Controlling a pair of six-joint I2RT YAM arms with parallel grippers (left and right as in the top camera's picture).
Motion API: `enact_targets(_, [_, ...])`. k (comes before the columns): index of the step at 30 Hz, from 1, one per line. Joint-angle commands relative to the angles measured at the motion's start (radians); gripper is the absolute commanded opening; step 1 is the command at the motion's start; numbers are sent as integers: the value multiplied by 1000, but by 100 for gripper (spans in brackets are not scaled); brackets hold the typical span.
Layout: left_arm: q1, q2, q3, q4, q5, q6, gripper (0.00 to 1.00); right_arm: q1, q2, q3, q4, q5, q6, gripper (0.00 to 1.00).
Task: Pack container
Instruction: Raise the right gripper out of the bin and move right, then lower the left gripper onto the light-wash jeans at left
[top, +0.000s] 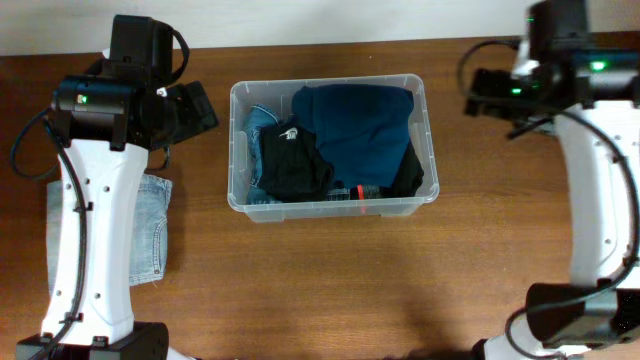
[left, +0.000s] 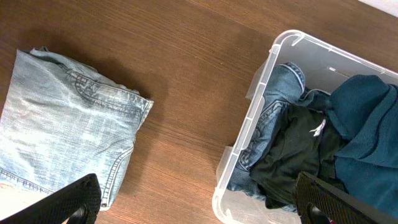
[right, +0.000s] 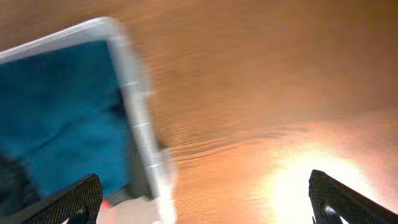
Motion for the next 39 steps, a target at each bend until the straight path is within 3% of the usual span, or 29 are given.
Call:
enact_targets(1, [3,4,-2,0,0,10,99,-102,8,-3,-2,16,0,99])
enact_targets(12, [3,4,-2,185,-3,11,99,-277,8,-3,-2,16,0,98])
enact_targets(16, [7,4,-2,69,-154,45,99,-280,8,-3,-2,16,0,98])
enact_targets(19, [32,4,-2,-51,-235,-32,99,-280,8,-3,-2,16,0,98])
enact_targets(26, [178,4,-42,-169,-201,-30,99,-280,8,-3,-2,16,0,99])
enact_targets(32, [341,5,-173,-141,-117,97,99,-280,8,-3,-2,16,0,98])
enact_targets(39, [523,5,-408,23,121,373,99,-280,8,-3,-2,16,0,98])
